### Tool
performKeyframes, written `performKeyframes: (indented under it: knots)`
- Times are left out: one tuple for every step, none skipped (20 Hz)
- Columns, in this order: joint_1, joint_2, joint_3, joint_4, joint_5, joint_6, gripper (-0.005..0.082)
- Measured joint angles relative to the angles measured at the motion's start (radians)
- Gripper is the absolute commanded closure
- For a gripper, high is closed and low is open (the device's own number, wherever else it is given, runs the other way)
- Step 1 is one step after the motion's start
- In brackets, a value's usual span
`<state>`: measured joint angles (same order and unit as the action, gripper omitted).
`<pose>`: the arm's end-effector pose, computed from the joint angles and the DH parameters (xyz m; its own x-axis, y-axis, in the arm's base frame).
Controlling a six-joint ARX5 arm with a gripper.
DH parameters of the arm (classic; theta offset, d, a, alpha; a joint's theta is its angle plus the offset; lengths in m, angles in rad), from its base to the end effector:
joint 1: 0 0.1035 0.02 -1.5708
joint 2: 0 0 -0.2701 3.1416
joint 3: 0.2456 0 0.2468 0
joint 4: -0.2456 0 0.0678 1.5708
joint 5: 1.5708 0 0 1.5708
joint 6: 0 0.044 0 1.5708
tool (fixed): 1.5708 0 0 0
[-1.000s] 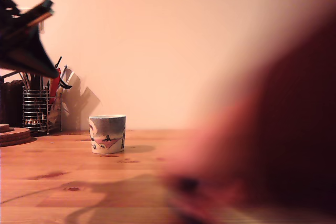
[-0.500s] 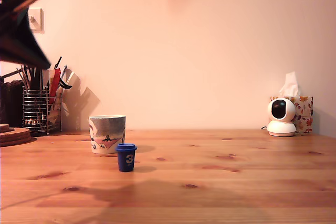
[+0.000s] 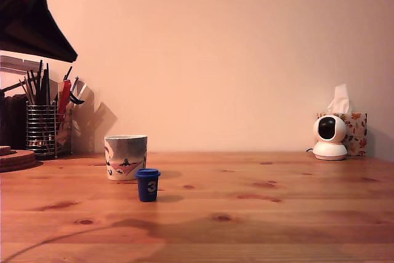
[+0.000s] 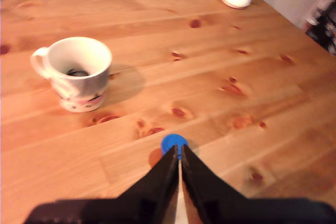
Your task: Pick up the coffee capsules on the table and drop them inside the coffee cup
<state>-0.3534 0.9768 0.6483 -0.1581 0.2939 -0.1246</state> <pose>0.1944 -0.0853 0.2555 0.6935 -0.5646 -0.4476 0.5125 0.8232 -0.2443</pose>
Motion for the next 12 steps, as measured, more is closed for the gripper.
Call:
performKeyframes:
  knots:
    - [0.0,0.0,0.0,0.002,0.012,0.015,0.0793]
    - [0.0,0.0,0.0,0.002,0.02,0.026,0.0793]
    - [0.0,0.0,0.0,0.002,0.022,0.027,0.0793]
    - [0.0,0.0,0.0,0.005,0.039,0.039,0.0793]
    - [0.0,0.0,0.0,0.016,0.055,0.047,0.0793]
    - [0.0,0.0,-0.004,0.035,0.069,0.048,0.0793]
    - [0.0,0.0,-0.014,0.061,0.074,0.05,0.0793]
    - [0.0,0.0,-0.036,0.101,0.084,0.05,0.0793]
    - [0.0,0.0,-0.065,0.127,0.09,0.05,0.0793]
    - [0.0,0.0,-0.102,0.145,0.09,0.05,0.0793]
    - [0.0,0.0,-0.14,0.171,0.092,0.05,0.0793]
    - [0.0,0.0,-0.176,0.203,0.091,0.05,0.0793]
